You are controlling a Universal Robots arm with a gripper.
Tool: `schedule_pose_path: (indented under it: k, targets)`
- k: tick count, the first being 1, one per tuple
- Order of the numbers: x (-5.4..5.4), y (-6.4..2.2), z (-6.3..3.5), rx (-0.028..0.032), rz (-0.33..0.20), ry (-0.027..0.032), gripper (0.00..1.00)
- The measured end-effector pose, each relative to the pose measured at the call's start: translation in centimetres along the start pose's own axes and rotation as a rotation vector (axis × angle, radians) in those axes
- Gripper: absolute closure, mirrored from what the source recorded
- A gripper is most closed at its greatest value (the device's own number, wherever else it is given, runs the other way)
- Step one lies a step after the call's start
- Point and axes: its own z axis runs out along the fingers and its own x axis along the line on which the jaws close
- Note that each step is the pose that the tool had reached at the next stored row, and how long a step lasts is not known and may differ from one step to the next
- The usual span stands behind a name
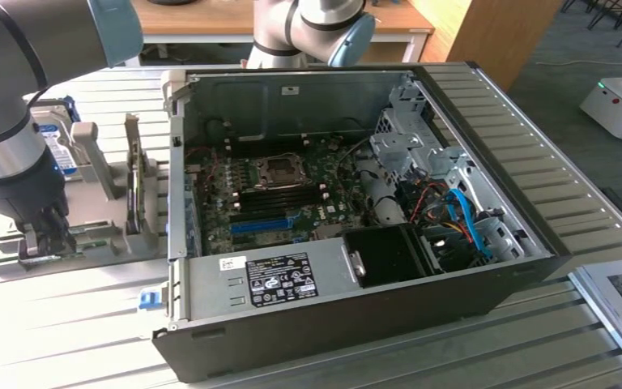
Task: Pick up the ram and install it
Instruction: 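Pick up the ram and move it above insertion slot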
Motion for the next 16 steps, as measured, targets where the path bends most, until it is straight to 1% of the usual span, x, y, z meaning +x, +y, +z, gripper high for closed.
schedule_pose_path:
  k: [6, 16]
  targets:
    - [0.0, 0.01, -0.09, -0.0001, 0.0, 0.0001, 0.88]
    - [0.0, 0.03, -1.68, -0.0009, 0.0, -0.0001, 0.88]
